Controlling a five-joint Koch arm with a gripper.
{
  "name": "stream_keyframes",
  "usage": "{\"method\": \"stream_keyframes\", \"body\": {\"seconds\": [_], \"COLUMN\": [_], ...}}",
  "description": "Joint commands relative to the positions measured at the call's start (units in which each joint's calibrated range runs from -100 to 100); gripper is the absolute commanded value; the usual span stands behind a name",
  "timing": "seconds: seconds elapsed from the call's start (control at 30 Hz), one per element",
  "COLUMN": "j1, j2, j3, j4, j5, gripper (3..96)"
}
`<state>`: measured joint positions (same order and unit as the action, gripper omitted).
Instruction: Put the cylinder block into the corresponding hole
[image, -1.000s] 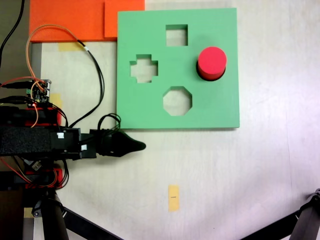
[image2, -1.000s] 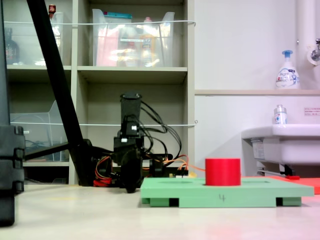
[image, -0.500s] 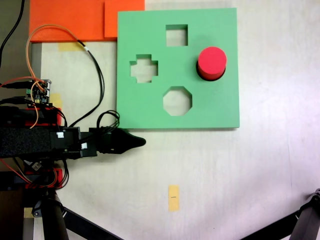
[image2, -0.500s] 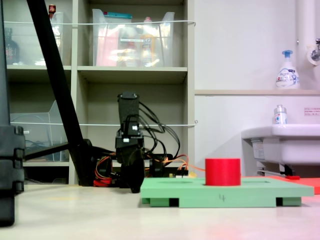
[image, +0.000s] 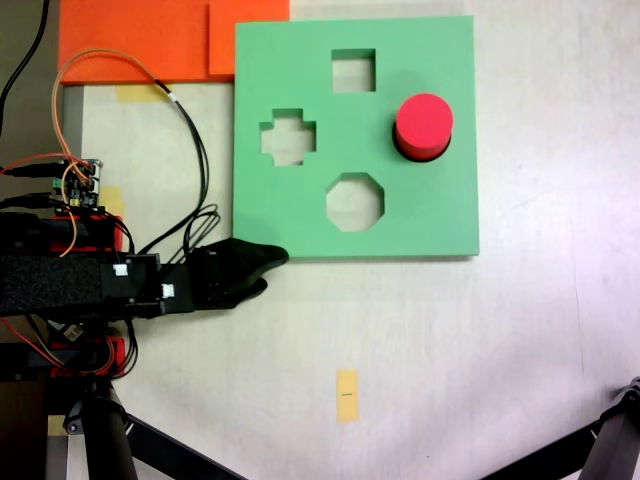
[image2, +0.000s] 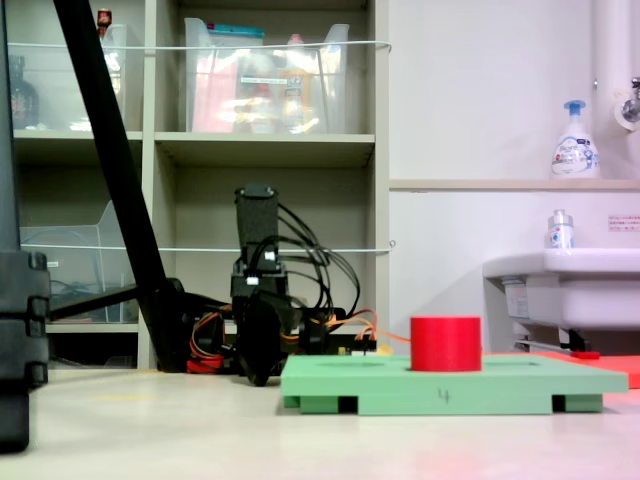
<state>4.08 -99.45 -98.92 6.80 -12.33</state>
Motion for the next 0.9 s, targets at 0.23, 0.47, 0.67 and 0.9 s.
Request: {"method": "stream_keyframes", "body": {"seconds": [0.23,0.47,0.67,0.9], "j1": [-1.1,-1.4,-1.8,-1.8], "j2": [-0.5,-0.5,-0.5,-0.5], "j3": [-1.1,-1.1,-1.1,-1.1], "j4": [-6.9,-6.8,-5.9,-5.9], "j5": [11.8,13.0,12.9,12.9], "gripper": [49.1,49.3,49.3,49.3]}}
